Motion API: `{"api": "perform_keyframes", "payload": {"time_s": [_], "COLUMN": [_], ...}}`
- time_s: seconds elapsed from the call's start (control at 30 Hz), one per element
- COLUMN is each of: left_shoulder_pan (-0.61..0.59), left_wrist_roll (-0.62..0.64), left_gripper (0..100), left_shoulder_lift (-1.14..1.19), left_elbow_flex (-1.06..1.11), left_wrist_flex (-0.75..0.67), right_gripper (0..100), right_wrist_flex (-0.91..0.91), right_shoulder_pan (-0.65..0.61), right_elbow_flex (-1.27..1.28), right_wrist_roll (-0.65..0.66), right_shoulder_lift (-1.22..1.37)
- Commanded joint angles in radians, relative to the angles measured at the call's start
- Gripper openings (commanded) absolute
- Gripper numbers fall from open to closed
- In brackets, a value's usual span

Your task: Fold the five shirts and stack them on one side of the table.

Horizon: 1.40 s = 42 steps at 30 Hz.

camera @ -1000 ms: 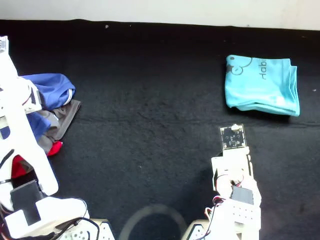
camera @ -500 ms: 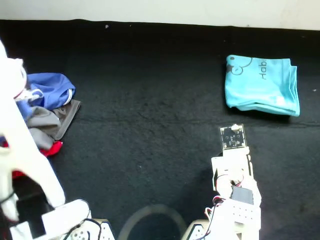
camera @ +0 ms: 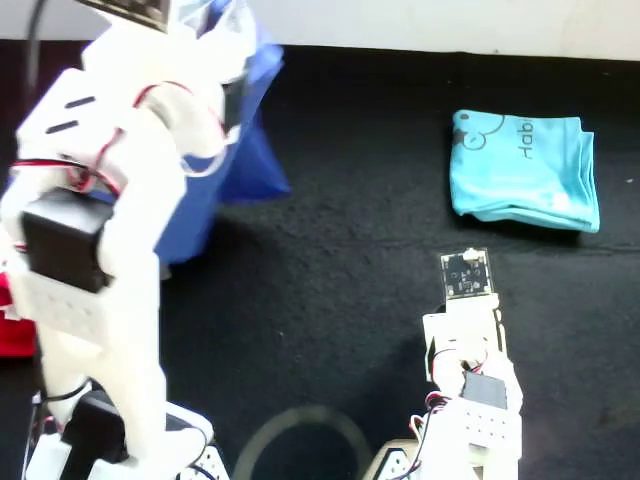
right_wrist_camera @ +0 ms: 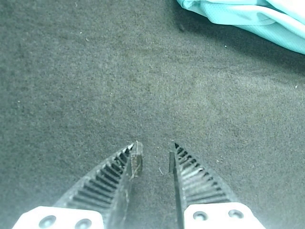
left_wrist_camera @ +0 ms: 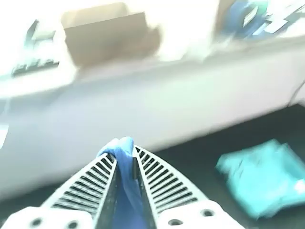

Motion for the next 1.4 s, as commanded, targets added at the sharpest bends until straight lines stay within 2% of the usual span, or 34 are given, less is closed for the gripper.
{"api": "perform_keyframes", "payload": {"time_s": [0.0, 0.1, 0.17, 0.37, 0.53, 0.63, 0.77, 0.87, 1.2, 1.27, 1.37], "left_shoulder_pan": [0.147, 0.243, 0.297, 0.334, 0.308, 0.278, 0.191, 0.090, -0.377, -0.426, -0.437], "left_wrist_roll": [-0.180, -0.364, -0.436, -0.453, -0.453, -0.453, -0.453, -0.453, -0.457, -0.457, -0.457], "left_gripper": [1, 1, 1, 1, 1, 1, 2, 7, 10, 10, 10], "left_shoulder_lift": [0.027, 0.070, 0.094, 0.179, 0.252, 0.308, 0.378, 0.433, 0.639, 0.647, 0.633], "left_elbow_flex": [-0.035, -0.035, -0.035, -0.025, 0.077, 0.168, 0.203, 0.205, 0.208, 0.202, 0.194], "left_wrist_flex": [-0.155, -0.170, -0.169, -0.144, 0.068, 0.123, 0.092, 0.077, 0.084, 0.123, 0.241], "right_gripper": [10.2, 10.2, 10.2, 10.2, 10.2, 10.2, 10.2, 10.2, 10.2, 10.2, 10.2], "right_wrist_flex": [-0.015, -0.016, -0.016, -0.016, -0.016, -0.016, -0.016, -0.016, -0.016, -0.016, -0.016], "right_shoulder_pan": [0.004, 0.004, 0.004, 0.004, 0.004, 0.004, 0.004, 0.004, 0.004, 0.004, 0.004], "right_elbow_flex": [0.087, 0.087, 0.087, 0.087, 0.087, 0.087, 0.087, 0.087, 0.087, 0.087, 0.087], "right_wrist_roll": [-0.009, -0.009, -0.009, -0.009, -0.009, -0.009, -0.009, -0.009, -0.009, -0.009, -0.009], "right_shoulder_lift": [-0.015, -0.015, -0.015, -0.015, -0.015, -0.015, -0.015, -0.015, -0.015, -0.015, -0.015]}}
